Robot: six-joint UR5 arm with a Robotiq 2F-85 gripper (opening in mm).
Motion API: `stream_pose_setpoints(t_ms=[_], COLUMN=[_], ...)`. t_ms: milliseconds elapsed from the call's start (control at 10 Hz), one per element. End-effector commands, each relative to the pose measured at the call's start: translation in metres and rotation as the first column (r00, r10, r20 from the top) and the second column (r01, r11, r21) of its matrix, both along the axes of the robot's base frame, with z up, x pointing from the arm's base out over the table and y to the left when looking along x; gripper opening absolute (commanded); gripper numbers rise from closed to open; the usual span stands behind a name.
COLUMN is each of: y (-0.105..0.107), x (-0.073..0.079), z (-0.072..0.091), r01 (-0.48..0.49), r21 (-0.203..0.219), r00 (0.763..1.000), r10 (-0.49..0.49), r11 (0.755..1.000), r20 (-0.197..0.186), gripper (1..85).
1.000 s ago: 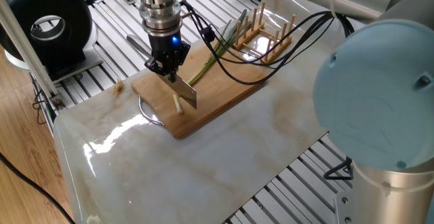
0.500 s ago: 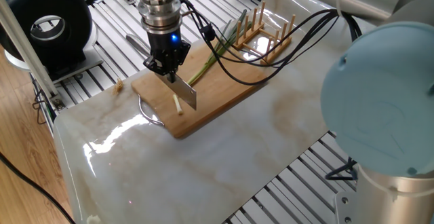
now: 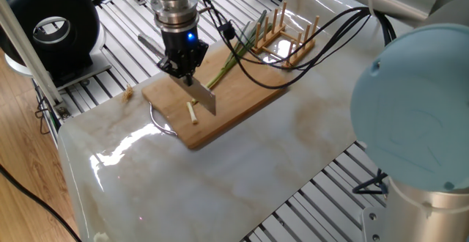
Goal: Chop the green garlic
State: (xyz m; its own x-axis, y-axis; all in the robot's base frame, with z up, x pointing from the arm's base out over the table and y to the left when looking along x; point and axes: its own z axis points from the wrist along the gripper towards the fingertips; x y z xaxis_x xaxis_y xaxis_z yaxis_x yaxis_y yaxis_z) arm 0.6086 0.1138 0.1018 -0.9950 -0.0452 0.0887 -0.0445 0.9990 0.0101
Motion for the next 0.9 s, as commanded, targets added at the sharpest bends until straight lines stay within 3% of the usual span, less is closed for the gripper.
stream_pose_setpoints(t_ms=[0, 300, 500, 800], y=[-0.024, -0.04, -0.04, -0.052], x=[0.008, 0.018, 0.017, 0.021], z=[0.001, -0.011, -0.012, -0.019], r01=[-0.015, -0.02, 0.028, 0.017], r21=[-0.015, -0.042, -0.031, -0.035], r00=[1.0, 0.999, 0.999, 0.998], r10=[0.015, 0.021, -0.026, -0.015], r11=[1.0, 0.999, 0.999, 0.999], r20=[0.013, 0.035, 0.039, 0.06], gripper=[1.3, 1.3, 1.3, 1.3])
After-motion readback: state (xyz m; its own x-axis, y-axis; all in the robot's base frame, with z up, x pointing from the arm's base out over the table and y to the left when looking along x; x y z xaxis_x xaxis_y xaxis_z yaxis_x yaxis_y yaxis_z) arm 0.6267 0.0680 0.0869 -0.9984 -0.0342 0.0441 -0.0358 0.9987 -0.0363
